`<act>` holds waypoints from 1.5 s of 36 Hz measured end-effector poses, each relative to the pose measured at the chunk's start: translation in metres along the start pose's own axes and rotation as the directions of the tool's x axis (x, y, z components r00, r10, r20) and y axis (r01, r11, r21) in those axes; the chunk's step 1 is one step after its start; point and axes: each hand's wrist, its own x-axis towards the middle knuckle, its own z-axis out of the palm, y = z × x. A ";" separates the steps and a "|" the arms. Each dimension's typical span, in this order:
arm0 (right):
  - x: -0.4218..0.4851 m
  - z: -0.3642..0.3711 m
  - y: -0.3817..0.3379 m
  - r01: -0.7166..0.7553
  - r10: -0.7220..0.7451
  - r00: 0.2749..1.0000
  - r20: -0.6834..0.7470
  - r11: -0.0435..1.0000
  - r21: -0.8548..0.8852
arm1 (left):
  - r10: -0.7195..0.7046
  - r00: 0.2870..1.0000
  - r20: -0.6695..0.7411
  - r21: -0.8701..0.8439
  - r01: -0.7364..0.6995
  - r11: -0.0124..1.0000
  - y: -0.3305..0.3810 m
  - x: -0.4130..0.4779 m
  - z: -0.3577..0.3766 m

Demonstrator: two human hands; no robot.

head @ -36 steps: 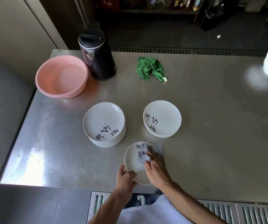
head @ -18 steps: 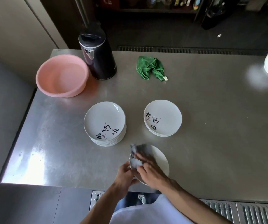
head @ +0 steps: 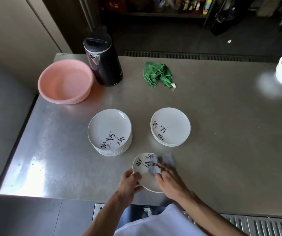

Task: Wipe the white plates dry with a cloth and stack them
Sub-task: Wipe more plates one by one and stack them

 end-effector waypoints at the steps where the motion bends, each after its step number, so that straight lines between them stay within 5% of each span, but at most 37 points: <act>1: -0.004 -0.004 0.000 0.028 -0.027 0.999 -0.022 0.998 0.054 | -0.002 1.000 0.001 -0.008 0.002 1.000 0.003 0.001 -0.001; 3: -0.013 -0.011 0.000 0.093 -0.079 0.994 -0.070 0.973 0.211 | 0.004 1.000 0.008 -0.028 -0.004 1.000 0.008 0.004 -0.004; 9: -0.017 -0.024 -0.011 0.160 -0.156 0.987 -0.036 0.962 0.220 | 0.045 0.999 0.027 -0.081 -0.042 0.996 0.020 0.000 -0.004; 15: -0.004 -0.053 -0.008 0.119 -0.051 0.979 -0.197 0.929 0.350 | 0.235 0.970 0.054 0.173 -0.241 0.955 0.031 -0.007 -0.002; 17: 0.002 -0.064 -0.001 0.065 0.020 0.979 -0.205 0.916 0.397 | 0.325 0.938 0.120 0.301 -0.346 0.889 0.033 -0.008 -0.010; 20: 0.009 -0.079 0.010 -0.047 0.139 0.978 -0.154 0.871 0.489 | 0.516 0.832 0.203 0.566 -0.530 0.632 0.029 -0.003 -0.020; 23: 0.014 -0.081 0.019 -0.075 0.172 0.976 -0.137 0.846 0.528 | 0.614 0.743 0.266 0.603 -0.626 0.495 0.023 0.007 -0.024; 29: 0.006 -0.066 0.018 -0.126 0.403 0.884 -0.237 0.693 0.709 | 0.469 0.835 0.289 0.467 -0.551 0.692 0.026 -0.007 -0.019; 33: -0.002 -0.048 0.008 -0.150 0.523 0.806 -0.277 0.634 0.759 | 0.332 0.923 0.195 0.307 -0.379 0.873 0.011 -0.013 -0.017; 36: -0.006 -0.031 -0.008 -0.227 0.446 0.883 -0.145 0.678 0.699 | 0.209 0.971 0.113 0.208 -0.229 0.951 -0.003 -0.010 -0.015; 39: -0.010 -0.002 -0.016 -0.202 0.255 0.966 -0.046 0.850 0.486 | 0.141 0.988 0.069 0.142 -0.150 0.978 -0.012 -0.006 -0.011; 48: -0.036 0.025 -0.018 0.050 -0.069 0.989 0.134 0.989 0.139 | 0.023 0.999 0.042 -0.020 -0.022 1.000 -0.013 0.000 -0.012; 54: -0.047 0.025 0.015 -0.044 0.034 0.995 0.092 0.993 0.110 | -0.017 1.000 -0.003 -0.005 0.017 1.000 -0.013 0.005 -0.011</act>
